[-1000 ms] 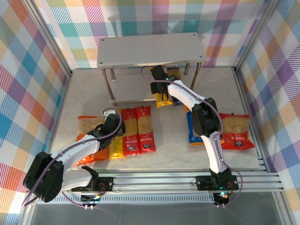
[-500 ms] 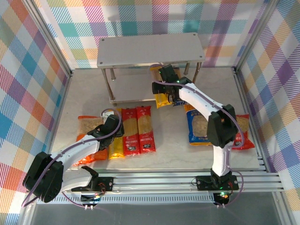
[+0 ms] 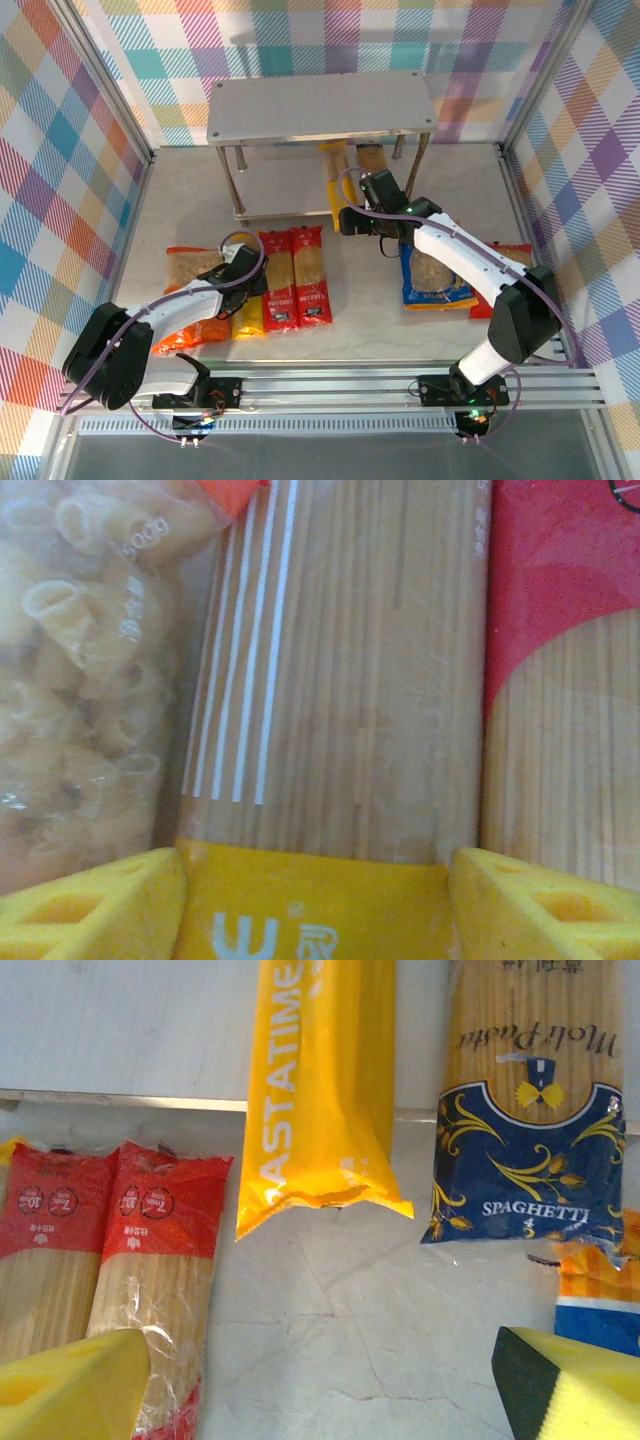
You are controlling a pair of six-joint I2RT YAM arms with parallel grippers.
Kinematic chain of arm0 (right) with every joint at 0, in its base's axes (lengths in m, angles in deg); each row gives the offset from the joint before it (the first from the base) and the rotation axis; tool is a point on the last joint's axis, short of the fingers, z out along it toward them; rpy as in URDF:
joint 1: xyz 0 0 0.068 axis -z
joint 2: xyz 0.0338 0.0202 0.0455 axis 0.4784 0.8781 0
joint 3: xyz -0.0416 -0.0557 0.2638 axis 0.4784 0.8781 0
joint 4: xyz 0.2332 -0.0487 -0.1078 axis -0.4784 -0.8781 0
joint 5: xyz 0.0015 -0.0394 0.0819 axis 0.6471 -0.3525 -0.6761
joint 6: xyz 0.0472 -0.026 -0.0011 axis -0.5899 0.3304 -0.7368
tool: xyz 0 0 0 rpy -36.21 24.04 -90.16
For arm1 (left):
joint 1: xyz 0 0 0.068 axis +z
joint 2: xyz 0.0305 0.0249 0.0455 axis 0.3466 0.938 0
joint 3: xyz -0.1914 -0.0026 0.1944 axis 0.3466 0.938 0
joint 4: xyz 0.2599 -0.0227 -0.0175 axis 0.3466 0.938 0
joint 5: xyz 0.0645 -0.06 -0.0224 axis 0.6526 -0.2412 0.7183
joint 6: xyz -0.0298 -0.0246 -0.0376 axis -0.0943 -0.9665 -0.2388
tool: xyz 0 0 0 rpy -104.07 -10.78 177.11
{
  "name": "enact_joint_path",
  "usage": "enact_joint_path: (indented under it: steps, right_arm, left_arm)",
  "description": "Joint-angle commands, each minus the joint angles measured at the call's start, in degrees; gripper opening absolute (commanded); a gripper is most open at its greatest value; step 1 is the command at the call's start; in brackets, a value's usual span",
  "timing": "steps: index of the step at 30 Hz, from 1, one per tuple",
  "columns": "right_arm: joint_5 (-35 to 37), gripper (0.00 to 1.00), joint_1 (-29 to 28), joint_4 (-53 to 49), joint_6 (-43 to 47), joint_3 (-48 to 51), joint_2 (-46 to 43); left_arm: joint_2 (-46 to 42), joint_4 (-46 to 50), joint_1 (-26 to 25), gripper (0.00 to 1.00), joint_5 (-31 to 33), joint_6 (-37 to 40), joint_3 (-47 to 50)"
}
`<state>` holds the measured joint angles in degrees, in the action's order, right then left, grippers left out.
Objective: Place and organize the pasta boxes and bags onto the shelf
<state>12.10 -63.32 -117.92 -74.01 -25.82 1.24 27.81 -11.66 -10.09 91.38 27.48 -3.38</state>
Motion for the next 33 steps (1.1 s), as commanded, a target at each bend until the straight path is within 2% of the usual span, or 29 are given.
enact_joint_path:
  steps: [1,5,12,21,22,25,27,30,33]
  right_arm:
    - [0.2,0.89,0.0,-1.0,-0.9,0.7,-1.7]
    - [0.0,0.89,0.0,-0.6,-0.7,0.9,-2.0]
    - [-0.2,0.89,0.0,-0.2,-0.8,1.6,-1.8]
    - [-0.2,0.91,0.1,0.1,-0.4,2.4,-1.4]
    - [-0.3,0.91,0.0,0.2,-0.4,2.4,-1.3]
    - [-0.3,0.91,0.0,0.2,-0.4,2.4,-1.3]
    - [-0.3,0.91,0.0,0.0,-0.4,2.4,-1.4]
    - [-0.1,0.91,0.0,-0.3,-0.2,2.8,-1.8]
    - [0.0,0.91,0.1,-0.3,-0.3,3.1,-2.2]
  left_arm:
    - [2.3,0.0,-0.7,0.7,-1.0,-2.8,-2.3]
    - [4.7,0.8,-0.7,0.8,-1.4,-3.8,-3.4]
    - [9.4,2.8,-0.7,0.8,-3.1,-4.9,-4.3]
    - [6.9,7.7,-0.6,0.84,0.1,-5.2,-4.3]
    - [7.0,7.7,-0.6,0.84,0.1,-5.2,-4.3]
    - [7.4,7.8,-0.4,0.71,0.8,-5.2,-4.0]
    - [7.5,8.5,0.6,0.69,1.2,-5.3,-3.9]
    - [6.9,8.3,2.9,0.79,-0.5,-6.0,-3.3]
    - [7.1,7.6,3.6,0.81,-1.8,-6.0,-2.9]
